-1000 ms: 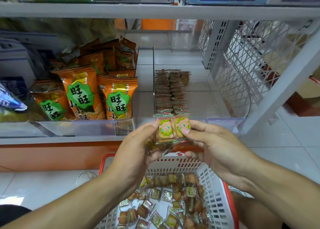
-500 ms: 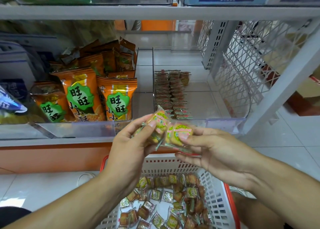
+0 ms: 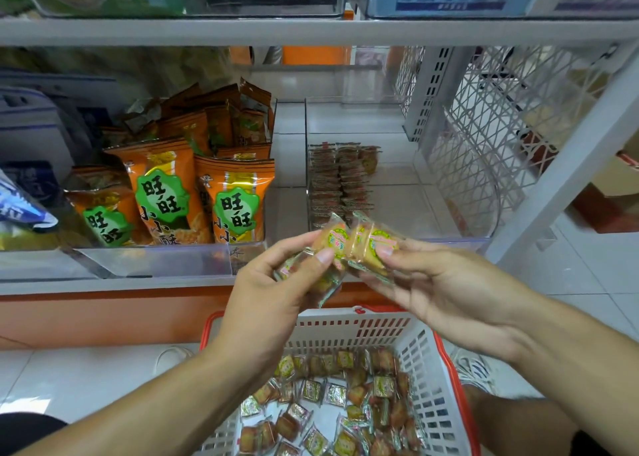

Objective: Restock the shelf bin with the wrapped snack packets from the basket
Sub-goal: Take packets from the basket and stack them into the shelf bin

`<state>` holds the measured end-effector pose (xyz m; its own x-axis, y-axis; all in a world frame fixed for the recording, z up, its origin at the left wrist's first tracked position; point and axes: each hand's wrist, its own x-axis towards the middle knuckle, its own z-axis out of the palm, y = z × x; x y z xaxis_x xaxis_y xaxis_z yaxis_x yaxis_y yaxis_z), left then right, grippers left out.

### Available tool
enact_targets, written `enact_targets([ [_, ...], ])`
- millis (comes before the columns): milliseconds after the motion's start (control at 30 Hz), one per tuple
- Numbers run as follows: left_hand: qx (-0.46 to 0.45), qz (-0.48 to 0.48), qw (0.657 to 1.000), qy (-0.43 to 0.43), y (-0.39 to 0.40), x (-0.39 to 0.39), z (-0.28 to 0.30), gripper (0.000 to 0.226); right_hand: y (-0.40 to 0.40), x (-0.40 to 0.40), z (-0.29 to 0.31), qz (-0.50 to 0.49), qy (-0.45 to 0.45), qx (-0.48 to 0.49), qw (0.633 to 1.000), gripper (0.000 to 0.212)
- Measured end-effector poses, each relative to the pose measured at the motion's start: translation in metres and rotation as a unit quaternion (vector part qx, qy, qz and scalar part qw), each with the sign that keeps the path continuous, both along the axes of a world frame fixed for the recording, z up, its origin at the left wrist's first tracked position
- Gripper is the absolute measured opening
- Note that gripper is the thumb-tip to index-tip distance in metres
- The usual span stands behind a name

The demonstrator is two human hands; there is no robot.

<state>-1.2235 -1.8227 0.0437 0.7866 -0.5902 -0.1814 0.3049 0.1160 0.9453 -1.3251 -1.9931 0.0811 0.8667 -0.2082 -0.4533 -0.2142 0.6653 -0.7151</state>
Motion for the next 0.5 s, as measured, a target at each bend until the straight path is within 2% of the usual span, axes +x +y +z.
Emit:
enact_targets([
  [133, 0.004, -0.008, 1.0, -0.013, -0.001, -0.002, -0.006, 0.044, 0.015, 0.0, -0.01, 0.002, 0.016, -0.016, 1.0, 0.037],
  [267, 0.012, -0.023, 1.0, 0.001, -0.005, -0.003, -0.006, 0.034, 0.016, 0.002, -0.007, 0.01, 0.009, -0.032, 0.999, 0.035],
  [433, 0.024, -0.014, 1.0, -0.013, -0.012, 0.001, -0.001, 0.019, 0.013, 0.005, 0.002, -0.01, -0.049, -0.109, 0.993, 0.038],
  [500, 0.016, -0.008, 1.0, -0.009, -0.015, 0.003, 0.003, 0.018, 0.009, 0.009, 0.008, -0.001, -0.079, -0.119, 0.99, 0.046],
])
